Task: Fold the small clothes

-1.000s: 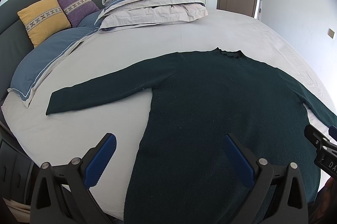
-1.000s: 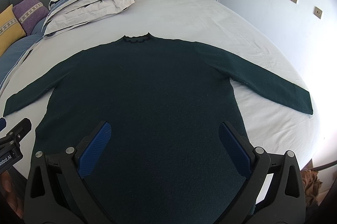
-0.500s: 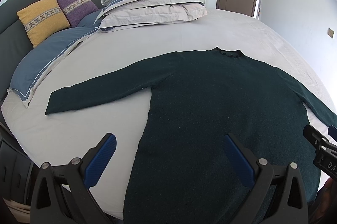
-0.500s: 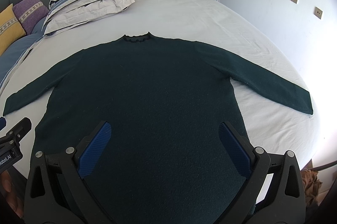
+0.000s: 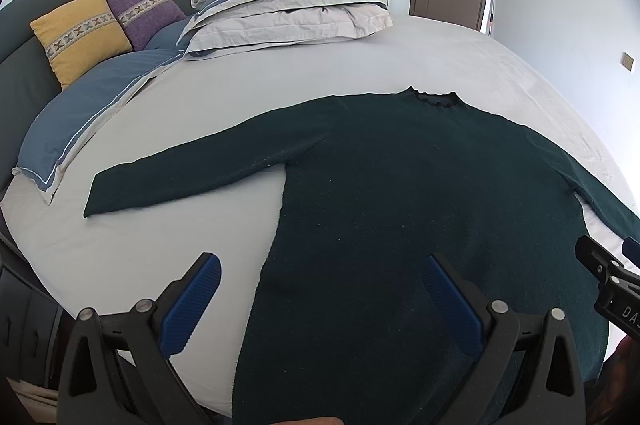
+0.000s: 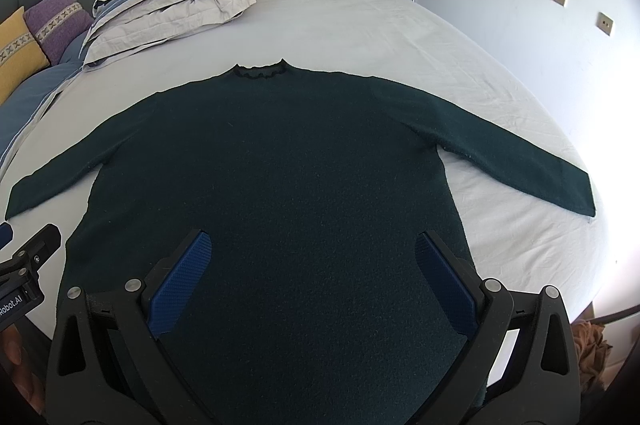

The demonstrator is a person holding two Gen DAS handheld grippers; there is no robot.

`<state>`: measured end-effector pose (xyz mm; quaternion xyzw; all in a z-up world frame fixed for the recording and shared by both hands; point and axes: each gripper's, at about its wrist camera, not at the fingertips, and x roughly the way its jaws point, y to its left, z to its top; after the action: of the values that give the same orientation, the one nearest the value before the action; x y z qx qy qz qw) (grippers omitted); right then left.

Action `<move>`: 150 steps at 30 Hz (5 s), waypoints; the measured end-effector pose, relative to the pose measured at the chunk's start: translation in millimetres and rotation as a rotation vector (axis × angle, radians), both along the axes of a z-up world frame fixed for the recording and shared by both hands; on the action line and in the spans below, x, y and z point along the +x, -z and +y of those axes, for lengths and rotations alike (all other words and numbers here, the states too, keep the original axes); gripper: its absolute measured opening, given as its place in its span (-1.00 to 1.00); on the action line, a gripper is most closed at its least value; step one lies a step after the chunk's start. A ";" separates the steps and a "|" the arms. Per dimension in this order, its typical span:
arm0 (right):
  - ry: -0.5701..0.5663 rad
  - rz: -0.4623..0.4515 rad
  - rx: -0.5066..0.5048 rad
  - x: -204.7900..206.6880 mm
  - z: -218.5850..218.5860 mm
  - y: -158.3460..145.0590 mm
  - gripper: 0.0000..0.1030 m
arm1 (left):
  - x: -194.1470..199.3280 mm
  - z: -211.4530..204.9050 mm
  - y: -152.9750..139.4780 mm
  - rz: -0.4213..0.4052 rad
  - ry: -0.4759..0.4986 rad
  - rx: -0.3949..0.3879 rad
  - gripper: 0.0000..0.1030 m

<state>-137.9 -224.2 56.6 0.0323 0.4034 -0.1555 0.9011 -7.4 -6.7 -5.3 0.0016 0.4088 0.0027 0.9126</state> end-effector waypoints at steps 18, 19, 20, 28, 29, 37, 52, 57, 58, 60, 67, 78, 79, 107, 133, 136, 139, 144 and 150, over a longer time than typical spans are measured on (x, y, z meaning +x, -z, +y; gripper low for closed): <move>0.007 0.008 0.010 1.3 -7.2 6.1 1.00 | -1.5 -6.2 0.0 -0.061 -0.021 0.066 1.00; 0.008 0.010 0.013 2.1 -9.2 7.0 1.00 | -3.0 -7.3 -0.3 -0.073 -0.020 0.075 1.00; 0.009 0.011 0.015 3.6 -11.9 8.1 1.00 | -3.2 -9.4 -0.6 -0.086 -0.017 0.082 1.00; 0.031 0.015 0.030 13.7 -33.9 11.6 1.00 | 8.1 -15.0 5.1 -0.098 -0.004 0.085 1.00; 0.037 0.010 0.033 14.4 -38.6 11.5 1.00 | 12.9 -15.5 7.7 -0.083 0.002 0.087 1.00; 0.166 -0.063 0.123 9.4 -134.2 8.6 1.00 | 35.8 -16.7 22.1 -0.014 -0.006 0.077 1.00; 0.825 -0.189 0.356 -90.3 -447.4 71.6 1.00 | 64.9 -29.3 38.8 0.106 0.082 -0.236 1.00; 0.821 -0.227 0.330 -82.4 -479.1 76.4 0.88 | 71.2 -39.0 42.5 0.162 0.086 -0.210 1.00; 0.806 -0.234 0.333 -78.8 -487.1 76.4 0.71 | 70.7 -38.0 41.7 0.154 0.073 -0.204 1.00; 0.766 -0.242 0.353 -67.1 -496.4 78.1 0.42 | 72.7 -34.9 41.2 0.140 0.065 -0.214 1.00; 0.721 -0.229 0.406 -36.0 -514.5 82.7 -0.64 | 83.7 -30.0 49.0 0.166 0.061 -0.277 1.00; 0.421 -0.272 0.312 59.2 -452.4 26.3 -0.84 | 102.0 -18.7 49.2 0.154 0.094 -0.391 0.98; 0.367 -0.274 0.305 75.3 -434.7 20.7 -0.84 | 103.8 -15.9 48.7 0.151 0.093 -0.403 0.98; -0.088 -0.162 0.572 166.0 -129.0 126.3 0.17 | 172.3 -94.5 72.6 0.249 0.232 -0.598 0.93; 0.211 -0.228 1.099 157.8 -258.7 198.8 0.19 | 239.5 -98.6 28.8 0.120 0.238 -0.508 -0.83; 0.258 -0.232 1.119 172.5 -258.7 199.9 0.19 | 250.2 -71.6 29.6 0.106 0.184 -0.519 -0.83; 0.313 -0.242 1.117 180.3 -263.2 201.1 0.19 | 254.7 -41.0 39.1 0.114 0.130 -0.549 -0.83; 0.330 -0.242 1.142 195.0 -267.2 202.2 0.19 | 255.7 -23.8 63.6 0.161 0.107 -0.550 -0.83; 0.413 -0.296 1.128 193.9 -293.0 205.4 0.15 | 248.6 -30.1 81.0 0.196 0.117 -0.527 -0.83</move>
<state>56.1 -517.2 -148.8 0.6026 0.2795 -0.0831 0.7429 241.1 -36.8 -86.3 -0.2118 0.4810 -0.1565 0.8362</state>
